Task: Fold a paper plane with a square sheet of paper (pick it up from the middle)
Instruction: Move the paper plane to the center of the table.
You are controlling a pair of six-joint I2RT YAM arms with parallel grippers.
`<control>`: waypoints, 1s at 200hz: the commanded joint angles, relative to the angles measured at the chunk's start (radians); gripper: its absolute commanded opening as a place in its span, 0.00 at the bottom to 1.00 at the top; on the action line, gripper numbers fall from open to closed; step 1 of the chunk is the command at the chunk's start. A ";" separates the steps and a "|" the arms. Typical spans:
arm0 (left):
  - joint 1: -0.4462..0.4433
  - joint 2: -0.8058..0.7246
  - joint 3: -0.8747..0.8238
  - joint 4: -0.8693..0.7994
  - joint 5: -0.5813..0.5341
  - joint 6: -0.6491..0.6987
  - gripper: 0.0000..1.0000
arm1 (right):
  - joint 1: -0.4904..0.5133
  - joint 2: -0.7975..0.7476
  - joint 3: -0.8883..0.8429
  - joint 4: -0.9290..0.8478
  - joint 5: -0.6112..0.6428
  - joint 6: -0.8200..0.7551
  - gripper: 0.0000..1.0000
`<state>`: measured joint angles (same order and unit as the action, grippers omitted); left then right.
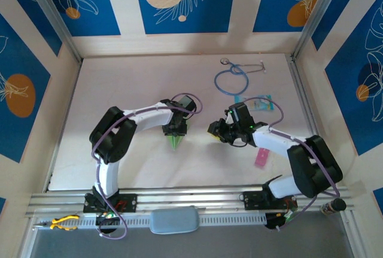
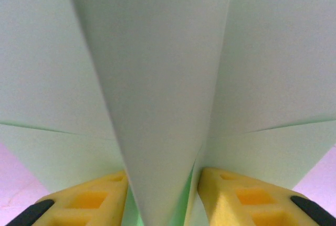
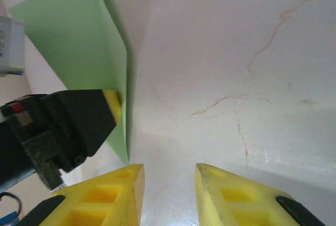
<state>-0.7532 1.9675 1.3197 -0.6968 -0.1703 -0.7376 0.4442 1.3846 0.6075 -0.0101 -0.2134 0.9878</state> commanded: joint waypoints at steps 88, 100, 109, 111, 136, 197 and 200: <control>-0.004 0.038 0.010 0.019 -0.002 -0.053 0.40 | -0.039 -0.176 -0.022 -0.135 0.012 -0.046 0.32; -0.004 0.029 0.012 0.017 -0.006 -0.055 0.40 | -0.044 -0.191 -0.022 -0.144 0.015 -0.048 0.32; -0.005 0.022 0.012 0.015 -0.007 -0.057 0.40 | -0.046 -0.202 -0.023 -0.147 0.015 -0.048 0.32; -0.004 0.021 0.012 0.014 -0.008 -0.057 0.40 | -0.046 -0.204 -0.023 -0.149 0.015 -0.049 0.32; -0.005 -0.001 0.018 0.007 -0.013 -0.055 0.41 | -0.054 -0.225 -0.028 -0.154 0.019 -0.052 0.32; -0.004 -0.054 0.042 -0.023 -0.038 -0.043 0.43 | -0.070 -0.248 -0.039 -0.157 0.015 -0.055 0.32; -0.005 -0.057 0.041 -0.023 -0.039 -0.043 0.43 | -0.069 -0.248 -0.040 -0.157 0.015 -0.055 0.32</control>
<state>-0.7532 1.9594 1.3346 -0.6937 -0.1848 -0.7799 0.3836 1.1542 0.5854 -0.1440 -0.1967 0.9501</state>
